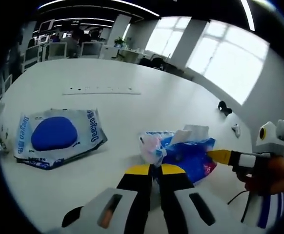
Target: Arrange the tabletop items into an orderly group along one side of the table until the central work area is clear of visible clutter.
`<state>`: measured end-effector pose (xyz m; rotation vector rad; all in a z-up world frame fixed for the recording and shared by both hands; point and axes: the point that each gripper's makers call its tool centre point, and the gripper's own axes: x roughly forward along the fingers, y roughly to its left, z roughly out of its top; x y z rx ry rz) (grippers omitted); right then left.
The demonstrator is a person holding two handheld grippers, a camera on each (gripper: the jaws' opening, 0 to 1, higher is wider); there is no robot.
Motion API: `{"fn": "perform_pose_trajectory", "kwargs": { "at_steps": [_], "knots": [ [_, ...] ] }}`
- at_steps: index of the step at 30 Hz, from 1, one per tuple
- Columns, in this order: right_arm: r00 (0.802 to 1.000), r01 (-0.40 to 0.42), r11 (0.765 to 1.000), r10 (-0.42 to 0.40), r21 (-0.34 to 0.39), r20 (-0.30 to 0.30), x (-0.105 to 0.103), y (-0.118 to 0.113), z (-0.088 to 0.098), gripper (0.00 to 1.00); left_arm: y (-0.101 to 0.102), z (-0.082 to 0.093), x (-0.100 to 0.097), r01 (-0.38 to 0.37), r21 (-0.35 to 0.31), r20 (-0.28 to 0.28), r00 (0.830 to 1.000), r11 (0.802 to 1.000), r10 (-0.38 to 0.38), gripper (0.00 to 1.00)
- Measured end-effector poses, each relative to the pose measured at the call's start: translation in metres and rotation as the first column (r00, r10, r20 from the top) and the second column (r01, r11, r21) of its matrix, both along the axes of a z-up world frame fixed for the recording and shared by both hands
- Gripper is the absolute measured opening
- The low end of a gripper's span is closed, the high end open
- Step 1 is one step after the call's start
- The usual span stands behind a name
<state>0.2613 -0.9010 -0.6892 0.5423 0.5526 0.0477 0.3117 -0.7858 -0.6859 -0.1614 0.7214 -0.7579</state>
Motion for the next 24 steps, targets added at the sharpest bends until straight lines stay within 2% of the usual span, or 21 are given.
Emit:
{"fn": "perform_pose_trajectory", "kwargs": {
  "at_steps": [13, 19, 24],
  "knots": [
    [1.0, -0.005, 1.0, 0.005, -0.003, 0.025, 0.044, -0.004, 0.01, 0.0, -0.001, 0.01, 0.043, -0.071, -0.014, -0.008, 0.997, 0.997, 0.071, 0.04],
    [0.999, -0.022, 1.0, 0.022, -0.003, 0.028, 0.06, -0.001, 0.011, 0.0, 0.003, 0.007, 0.054, -0.101, -0.009, -0.026, 0.995, 0.995, 0.101, 0.03],
    [1.0, -0.026, 1.0, 0.026, 0.004, 0.014, 0.066, -0.001, 0.003, 0.0, 0.005, 0.0, 0.06, -0.115, 0.003, -0.041, 0.993, 0.993, 0.115, 0.03]
  ]
}}
